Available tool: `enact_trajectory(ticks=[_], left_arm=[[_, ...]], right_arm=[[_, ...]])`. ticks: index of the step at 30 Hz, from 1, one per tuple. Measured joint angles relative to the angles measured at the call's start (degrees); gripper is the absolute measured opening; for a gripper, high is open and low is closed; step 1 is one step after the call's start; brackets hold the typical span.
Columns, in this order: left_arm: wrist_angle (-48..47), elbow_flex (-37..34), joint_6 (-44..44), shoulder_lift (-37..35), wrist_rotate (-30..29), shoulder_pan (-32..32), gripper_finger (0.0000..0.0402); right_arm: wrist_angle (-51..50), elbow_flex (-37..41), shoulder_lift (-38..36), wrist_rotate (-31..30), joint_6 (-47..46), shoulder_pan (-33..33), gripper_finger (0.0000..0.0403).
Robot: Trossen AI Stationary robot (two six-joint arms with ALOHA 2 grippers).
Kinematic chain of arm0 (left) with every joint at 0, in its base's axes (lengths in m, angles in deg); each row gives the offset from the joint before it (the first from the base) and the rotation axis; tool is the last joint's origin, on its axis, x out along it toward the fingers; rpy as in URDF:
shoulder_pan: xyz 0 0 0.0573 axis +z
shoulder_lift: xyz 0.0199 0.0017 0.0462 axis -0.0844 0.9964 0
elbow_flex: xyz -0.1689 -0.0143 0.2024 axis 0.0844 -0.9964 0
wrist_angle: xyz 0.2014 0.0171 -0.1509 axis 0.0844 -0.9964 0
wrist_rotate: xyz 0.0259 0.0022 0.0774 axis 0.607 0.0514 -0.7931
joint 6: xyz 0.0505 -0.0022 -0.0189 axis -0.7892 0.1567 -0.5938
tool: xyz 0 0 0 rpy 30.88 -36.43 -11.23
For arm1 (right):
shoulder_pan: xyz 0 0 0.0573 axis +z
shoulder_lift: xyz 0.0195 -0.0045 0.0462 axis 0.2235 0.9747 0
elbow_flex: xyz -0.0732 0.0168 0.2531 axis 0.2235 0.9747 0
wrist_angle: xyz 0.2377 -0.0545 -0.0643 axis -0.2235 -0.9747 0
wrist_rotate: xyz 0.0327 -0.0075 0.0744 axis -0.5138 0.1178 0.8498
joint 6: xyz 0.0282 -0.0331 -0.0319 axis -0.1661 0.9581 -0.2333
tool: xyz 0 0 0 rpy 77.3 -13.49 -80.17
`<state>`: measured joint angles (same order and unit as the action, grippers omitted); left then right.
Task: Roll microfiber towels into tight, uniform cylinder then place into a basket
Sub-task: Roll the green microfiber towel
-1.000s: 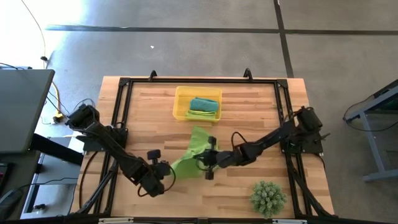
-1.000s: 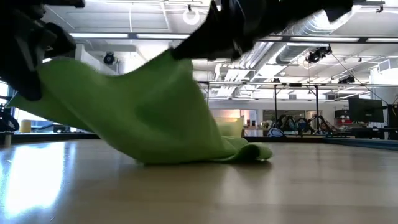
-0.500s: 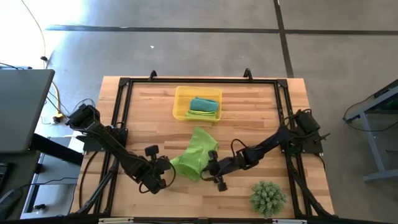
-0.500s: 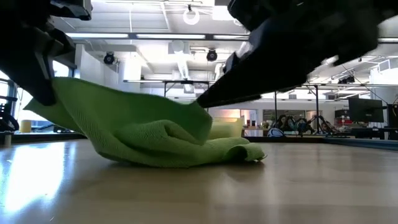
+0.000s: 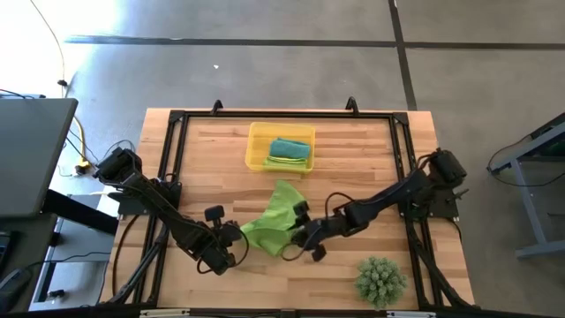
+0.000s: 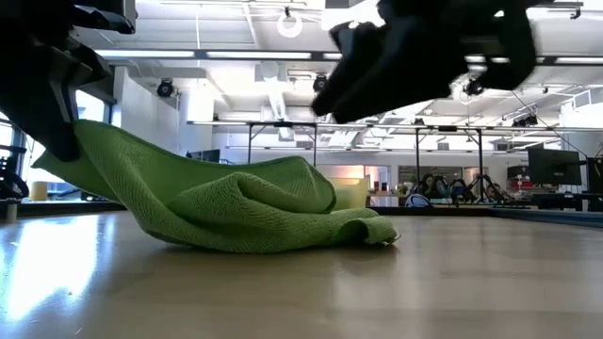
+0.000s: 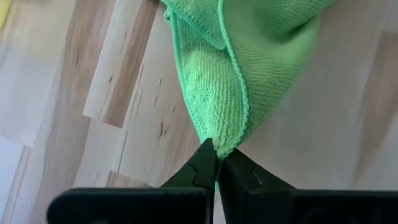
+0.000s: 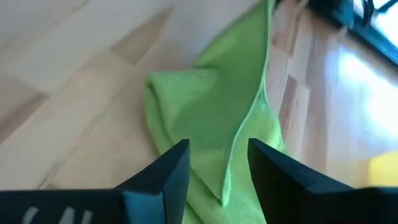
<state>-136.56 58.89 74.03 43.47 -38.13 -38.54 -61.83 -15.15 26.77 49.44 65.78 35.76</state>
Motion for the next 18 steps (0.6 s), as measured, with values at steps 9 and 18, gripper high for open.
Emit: enact_trajectory(ticks=[9,18], left_arm=[[-0.3,-0.8,1.0,0.0,-0.3,-0.1,0.0],[-0.8,-0.8,1.2,0.0,-0.7,-0.1,0.0]], right_arm=[[-1.2,-0.1,5.5,2.8,-12.6,-4.5,0.0148],[0.7,-0.1,8.6,6.9,-11.6,-5.6,0.0104]])
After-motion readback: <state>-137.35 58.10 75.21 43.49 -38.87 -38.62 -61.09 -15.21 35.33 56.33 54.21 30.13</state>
